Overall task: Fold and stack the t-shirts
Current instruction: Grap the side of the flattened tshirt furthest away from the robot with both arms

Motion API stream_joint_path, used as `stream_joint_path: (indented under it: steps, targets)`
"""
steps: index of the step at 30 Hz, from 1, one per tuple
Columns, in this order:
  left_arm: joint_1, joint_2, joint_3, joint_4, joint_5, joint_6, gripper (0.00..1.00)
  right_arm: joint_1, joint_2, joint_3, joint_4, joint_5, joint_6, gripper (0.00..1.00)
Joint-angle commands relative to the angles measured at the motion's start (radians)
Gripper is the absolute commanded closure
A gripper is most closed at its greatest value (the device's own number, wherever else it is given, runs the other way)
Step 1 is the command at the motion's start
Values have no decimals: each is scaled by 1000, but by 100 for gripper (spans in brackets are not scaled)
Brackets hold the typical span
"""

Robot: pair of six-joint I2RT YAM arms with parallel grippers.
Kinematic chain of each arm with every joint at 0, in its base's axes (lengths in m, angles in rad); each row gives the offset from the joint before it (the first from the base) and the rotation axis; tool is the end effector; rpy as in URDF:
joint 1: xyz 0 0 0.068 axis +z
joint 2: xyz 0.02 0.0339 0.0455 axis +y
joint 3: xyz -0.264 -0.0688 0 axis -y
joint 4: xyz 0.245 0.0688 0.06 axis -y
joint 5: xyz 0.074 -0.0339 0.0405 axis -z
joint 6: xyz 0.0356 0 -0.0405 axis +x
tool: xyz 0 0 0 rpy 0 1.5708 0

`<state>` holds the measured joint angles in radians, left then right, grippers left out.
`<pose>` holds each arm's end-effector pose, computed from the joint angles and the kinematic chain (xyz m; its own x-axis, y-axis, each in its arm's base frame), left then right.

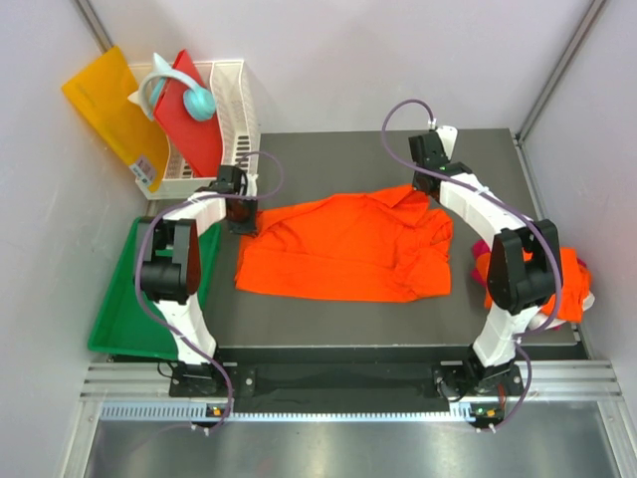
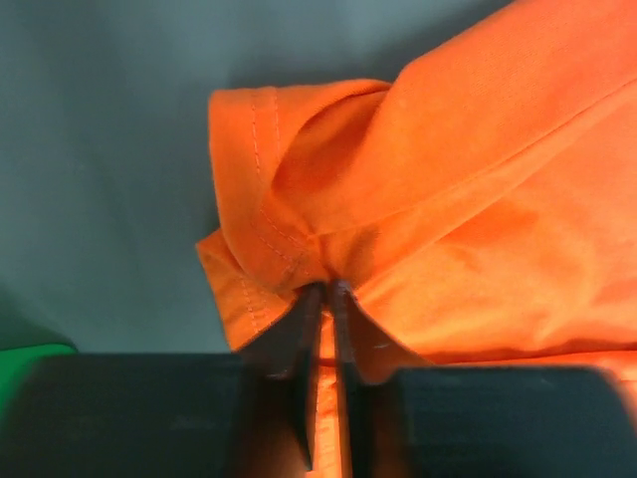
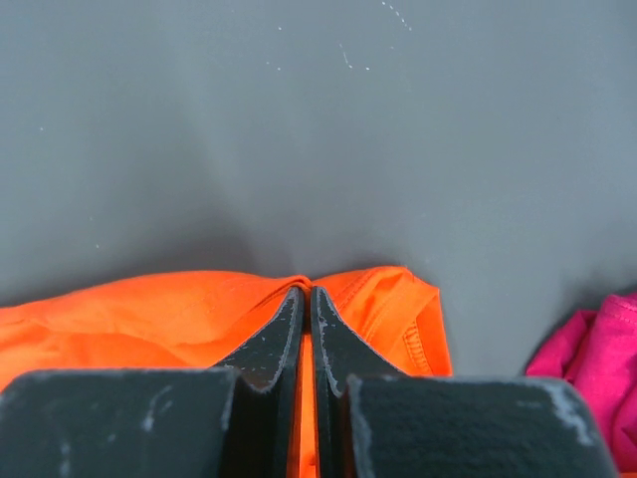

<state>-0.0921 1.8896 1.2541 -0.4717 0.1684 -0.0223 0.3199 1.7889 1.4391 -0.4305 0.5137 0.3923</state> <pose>0.3821 -0.0413 0.1695 -0.8941 0.0605 -0.4437 0.1454 0.9764 -0.1598 0.3876 0.1100 0.2698 -0.5950 0.1536 -0.7889 0.3086 0.9500 -0.0477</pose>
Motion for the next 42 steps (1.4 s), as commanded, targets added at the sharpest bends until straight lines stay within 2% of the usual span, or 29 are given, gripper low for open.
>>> stream_joint_path:
  steps: [1, 2, 3, 5, 7, 10, 14, 18, 26, 33, 36, 38, 39, 42]
  targets:
    - [0, -15, 39, 13, 11, -7, 77, 2, -36, 3, 36, 0, -7, 100]
    - [0, -17, 56, 13, 10, -10, 71, 4, -34, 3, 36, 0, -6, 100]
    - [0, -20, 89, 15, 3, -25, 54, 5, -33, 4, 35, 0, -7, 100]
    - [2, -20, 117, 31, -24, -41, 43, 8, -34, 9, 35, 0, -12, 100]
    - [2, -12, 156, 42, -27, -47, 37, 11, -34, 9, 33, 0, -10, 100]
    - [2, 25, 205, 36, -36, -54, 37, 13, -39, 4, 35, -1, -12, 100]
    - [2, 80, 222, 13, -29, -62, 42, 13, -43, -2, 38, 5, -15, 100]
    - [2, 62, 167, 30, -21, -67, 50, 11, -42, -5, 38, 8, -18, 100]
    - [2, 5, 77, 41, -38, -57, 51, 15, -28, -8, 42, -3, -10, 100]
    - [2, 20, 71, 36, -52, -53, 52, 19, -25, -12, 39, -1, -4, 100]
    - [2, 29, 79, 28, -37, -51, 73, 18, -28, -17, 41, 3, -6, 100]
    - [2, 37, 85, 24, -27, -50, 96, 16, -29, -22, 41, 8, -7, 100]
    - [2, 36, 85, 22, -27, -50, 100, 18, -29, -25, 44, 8, -7, 100]
    - [2, 32, 87, 19, -26, -51, 100, 18, -29, -31, 47, 5, -6, 100]
